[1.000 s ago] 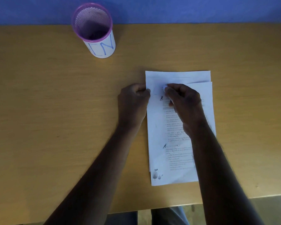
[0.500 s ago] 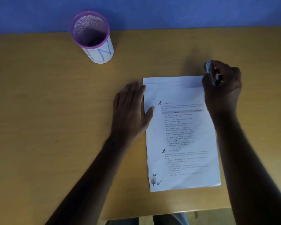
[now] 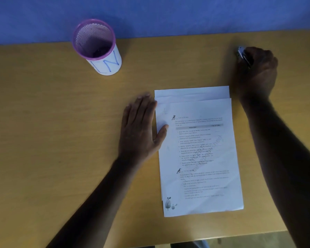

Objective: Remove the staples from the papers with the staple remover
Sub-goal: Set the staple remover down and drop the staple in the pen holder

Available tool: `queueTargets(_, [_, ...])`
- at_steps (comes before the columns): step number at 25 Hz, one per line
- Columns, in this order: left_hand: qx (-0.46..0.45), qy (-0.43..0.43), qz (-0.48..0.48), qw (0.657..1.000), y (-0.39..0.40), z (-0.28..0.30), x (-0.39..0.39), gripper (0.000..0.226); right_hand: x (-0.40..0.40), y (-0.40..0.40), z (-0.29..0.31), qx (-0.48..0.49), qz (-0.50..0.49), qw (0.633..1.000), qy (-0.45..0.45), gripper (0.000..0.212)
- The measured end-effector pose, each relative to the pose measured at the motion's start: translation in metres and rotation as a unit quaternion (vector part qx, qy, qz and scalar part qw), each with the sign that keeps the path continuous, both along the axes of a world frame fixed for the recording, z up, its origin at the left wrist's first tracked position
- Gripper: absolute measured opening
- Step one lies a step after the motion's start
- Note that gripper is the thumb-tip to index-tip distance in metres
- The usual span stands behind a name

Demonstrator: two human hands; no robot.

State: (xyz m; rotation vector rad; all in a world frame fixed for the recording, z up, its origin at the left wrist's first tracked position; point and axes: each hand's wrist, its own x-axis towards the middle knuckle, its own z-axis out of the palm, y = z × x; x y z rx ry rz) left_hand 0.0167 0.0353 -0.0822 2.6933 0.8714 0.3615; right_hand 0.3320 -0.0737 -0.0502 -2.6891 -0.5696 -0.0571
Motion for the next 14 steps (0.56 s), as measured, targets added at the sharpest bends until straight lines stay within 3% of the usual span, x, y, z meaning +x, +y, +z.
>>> queueTargets(2, [0.003,0.0,0.004,1.0,0.0,0.0,0.0,0.065,-0.008,0.002,0.009,-0.01,-0.02,1.0,-0.007,0.046])
queueTargets(4, [0.006,-0.002,0.006,1.0,-0.001,0.0,0.001,0.065,-0.031,0.001,0.018,0.04,0.017,0.998,-0.048,0.044])
queueTargets(5, [0.007,-0.002,0.006,1.0,0.0,-0.001,0.001,0.065,-0.049,0.001,0.021,0.092,0.057,0.992,-0.057,0.036])
queueTargets(7, [0.008,0.004,0.005,1.0,-0.001,-0.001,0.001,0.066,-0.099,0.005,0.022,0.181,0.115,0.977,0.015,0.018])
queueTargets(10, [0.011,0.007,0.004,1.0,0.0,-0.002,0.0,0.066,-0.172,0.011,0.015,0.155,0.162,0.965,0.134,0.01])
queueTargets(14, [0.024,0.002,0.001,1.0,0.0,-0.005,0.0,0.067,-0.198,0.016,0.006,0.102,0.166,0.969,0.153,0.023])
